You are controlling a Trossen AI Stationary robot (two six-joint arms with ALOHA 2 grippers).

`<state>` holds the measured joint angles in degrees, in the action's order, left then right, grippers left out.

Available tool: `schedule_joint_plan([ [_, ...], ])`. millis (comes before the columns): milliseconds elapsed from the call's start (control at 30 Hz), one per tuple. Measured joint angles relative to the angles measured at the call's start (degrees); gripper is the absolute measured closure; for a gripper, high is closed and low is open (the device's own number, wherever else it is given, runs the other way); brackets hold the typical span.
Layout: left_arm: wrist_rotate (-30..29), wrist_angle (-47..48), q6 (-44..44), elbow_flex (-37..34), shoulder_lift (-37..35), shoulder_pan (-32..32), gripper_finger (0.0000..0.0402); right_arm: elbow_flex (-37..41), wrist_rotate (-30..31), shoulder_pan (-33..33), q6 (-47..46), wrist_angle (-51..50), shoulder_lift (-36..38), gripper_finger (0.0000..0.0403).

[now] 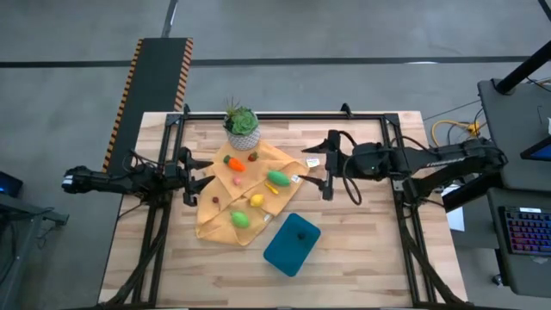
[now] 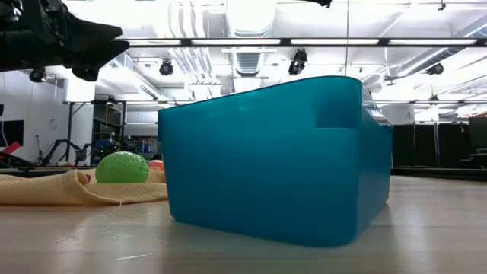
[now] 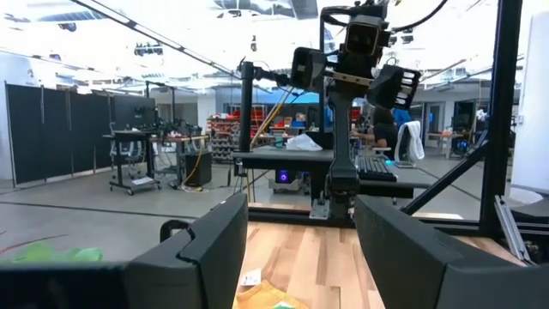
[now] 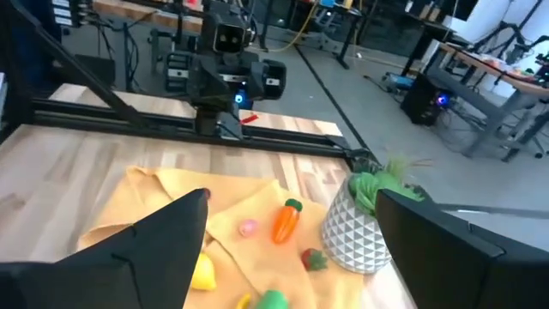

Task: Pick and placing Produce into tupperware
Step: Put the green corn into the blue bin

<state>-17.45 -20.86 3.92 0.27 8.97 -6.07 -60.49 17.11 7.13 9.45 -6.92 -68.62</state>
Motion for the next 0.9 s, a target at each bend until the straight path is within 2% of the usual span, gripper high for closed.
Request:
schedule_joint_plan([
  [333,0.0,0.35,-0.02,0.0,0.04,0.0,0.02,0.13,-0.79,-5.35,-5.58,-2.19,-0.07,0.0076],
  [467,0.0,0.35,-0.02,0.0,0.02,0.0,0.02,-0.54,-4.41,-10.03,-6.12,-3.96,-0.2,0.0076],
  [567,0.0,0.4,-0.02,0.0,0.11,0.0,0.02,-1.67,-9.71,-13.96,-7.15,-4.64,-0.54,0.0076],
  [667,-0.02,0.39,-0.04,0.0,0.37,0.0,0.02,-3.73,-12.72,-17.02,-7.91,-8.28,-1.84,0.0076],
  [900,-1.18,0.42,-0.03,0.0,0.75,0.0,0.02,-13.74,-13.06,-18.33,-4.36,-18.55,-9.96,0.0076],
])
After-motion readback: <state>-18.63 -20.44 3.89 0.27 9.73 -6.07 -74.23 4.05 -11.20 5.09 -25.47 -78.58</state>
